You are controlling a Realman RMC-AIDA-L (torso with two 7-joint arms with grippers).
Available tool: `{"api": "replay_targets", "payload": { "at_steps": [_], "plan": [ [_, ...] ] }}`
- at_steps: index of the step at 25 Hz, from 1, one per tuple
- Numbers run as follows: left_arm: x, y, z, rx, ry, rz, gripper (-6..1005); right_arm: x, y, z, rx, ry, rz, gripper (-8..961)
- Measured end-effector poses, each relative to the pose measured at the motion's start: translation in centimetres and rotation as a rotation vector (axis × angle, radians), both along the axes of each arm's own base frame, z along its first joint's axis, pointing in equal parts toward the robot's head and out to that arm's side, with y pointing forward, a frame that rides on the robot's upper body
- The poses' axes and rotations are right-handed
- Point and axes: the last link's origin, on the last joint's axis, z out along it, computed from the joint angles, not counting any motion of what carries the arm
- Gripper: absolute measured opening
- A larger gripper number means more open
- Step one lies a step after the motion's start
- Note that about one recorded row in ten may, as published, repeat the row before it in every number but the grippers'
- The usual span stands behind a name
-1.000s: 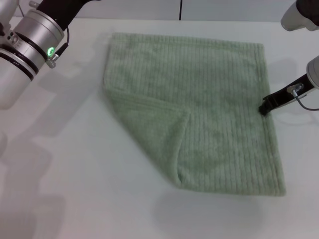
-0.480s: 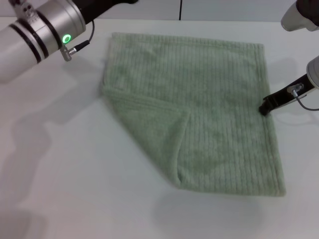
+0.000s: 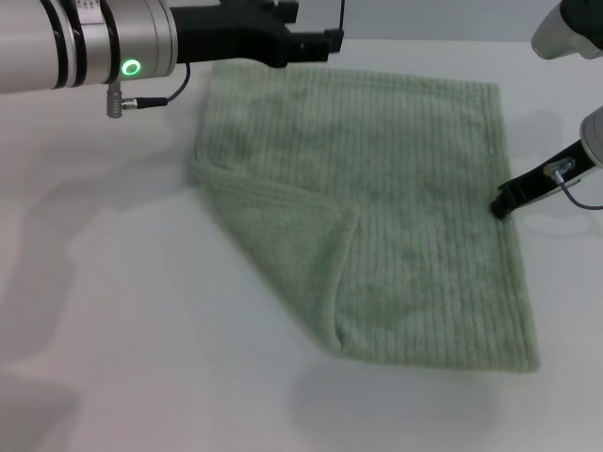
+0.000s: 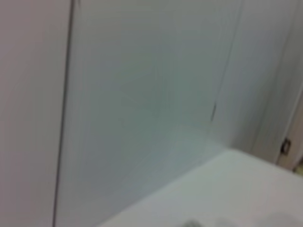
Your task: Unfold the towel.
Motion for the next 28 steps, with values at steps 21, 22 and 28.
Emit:
{"api": "replay_targets", "payload": {
  "at_steps": [21,22,28],
  "plan": [
    [1.6,-1.9,-5.0,-0.206,0.306,-0.073,802,-0.1,0.0,0.0,-0.006,-0.004,0.004,0],
    [1.5,-2.0,-5.1,-0.210,0.312,-0.077,802,-0.1,0.0,0.0,-0.006,-0.004,0.004,0],
    [1.5,-2.7,-6.2,-0.247,0.348,-0.103,801,-0.1,0.0,0.0,-0.007,-0.006,0.006,1]
  ]
}}
